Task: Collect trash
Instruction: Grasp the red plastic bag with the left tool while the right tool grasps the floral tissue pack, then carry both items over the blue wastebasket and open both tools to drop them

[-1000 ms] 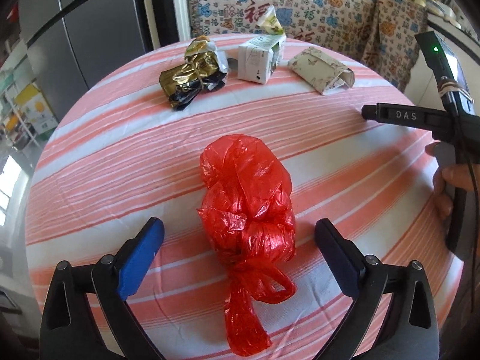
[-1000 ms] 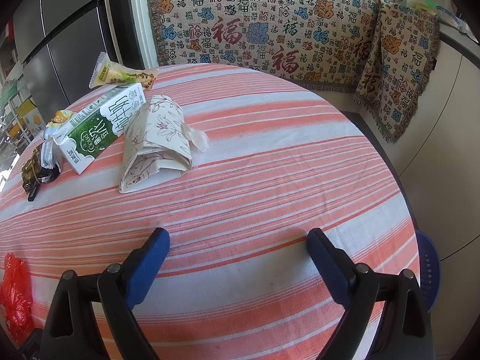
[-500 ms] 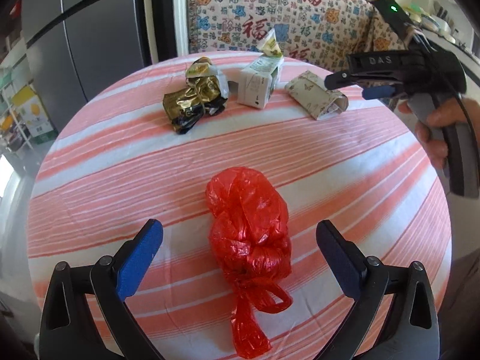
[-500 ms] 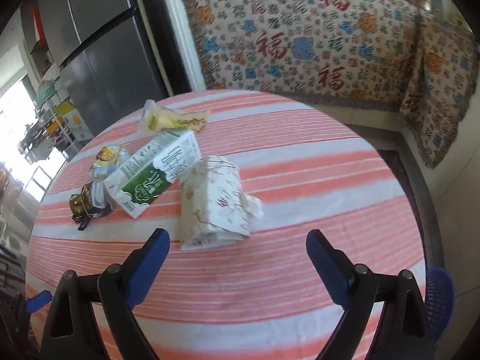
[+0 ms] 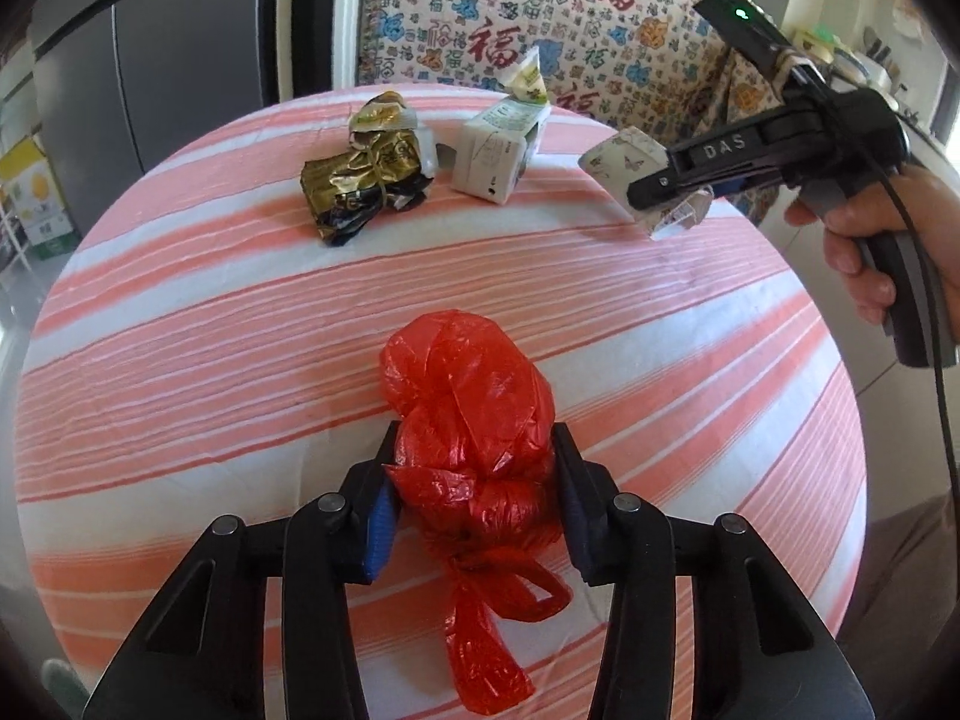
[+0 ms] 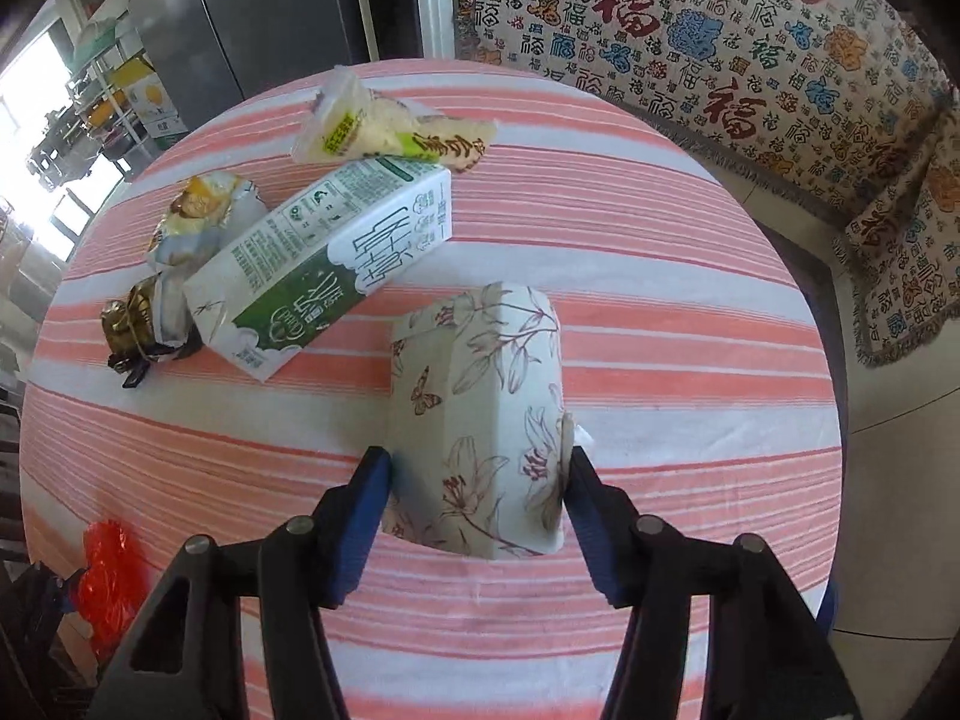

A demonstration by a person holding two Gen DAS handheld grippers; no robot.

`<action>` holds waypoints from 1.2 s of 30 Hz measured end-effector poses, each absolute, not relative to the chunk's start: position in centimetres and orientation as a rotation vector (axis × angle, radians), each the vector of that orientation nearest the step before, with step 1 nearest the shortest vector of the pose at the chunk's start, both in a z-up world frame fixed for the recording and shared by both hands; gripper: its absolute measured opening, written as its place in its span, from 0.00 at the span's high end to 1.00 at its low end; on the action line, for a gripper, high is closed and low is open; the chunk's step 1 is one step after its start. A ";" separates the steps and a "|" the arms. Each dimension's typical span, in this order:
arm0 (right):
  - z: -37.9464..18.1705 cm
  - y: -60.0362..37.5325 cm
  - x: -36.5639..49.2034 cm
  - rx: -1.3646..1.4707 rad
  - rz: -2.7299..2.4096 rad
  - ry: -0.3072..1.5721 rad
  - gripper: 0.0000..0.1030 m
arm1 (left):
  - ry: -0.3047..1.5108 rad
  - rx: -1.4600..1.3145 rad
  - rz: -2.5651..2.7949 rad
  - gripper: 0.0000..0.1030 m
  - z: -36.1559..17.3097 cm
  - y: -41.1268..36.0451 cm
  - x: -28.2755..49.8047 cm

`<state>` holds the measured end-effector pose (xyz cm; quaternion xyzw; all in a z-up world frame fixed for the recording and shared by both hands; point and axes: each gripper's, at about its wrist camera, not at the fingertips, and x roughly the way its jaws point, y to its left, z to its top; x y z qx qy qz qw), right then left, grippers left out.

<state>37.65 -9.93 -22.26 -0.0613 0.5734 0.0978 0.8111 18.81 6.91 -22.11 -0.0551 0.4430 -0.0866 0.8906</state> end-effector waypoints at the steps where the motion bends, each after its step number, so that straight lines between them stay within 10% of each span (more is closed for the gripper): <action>1: -21.6 -10.3 37.0 -0.121 0.212 1.212 0.43 | 0.913 -0.125 -0.182 0.55 -22.0 6.9 18.7; 36: -17.4 -26.2 18.2 0.035 0.222 1.124 0.42 | 0.856 0.050 -0.297 0.55 -16.0 -7.6 15.9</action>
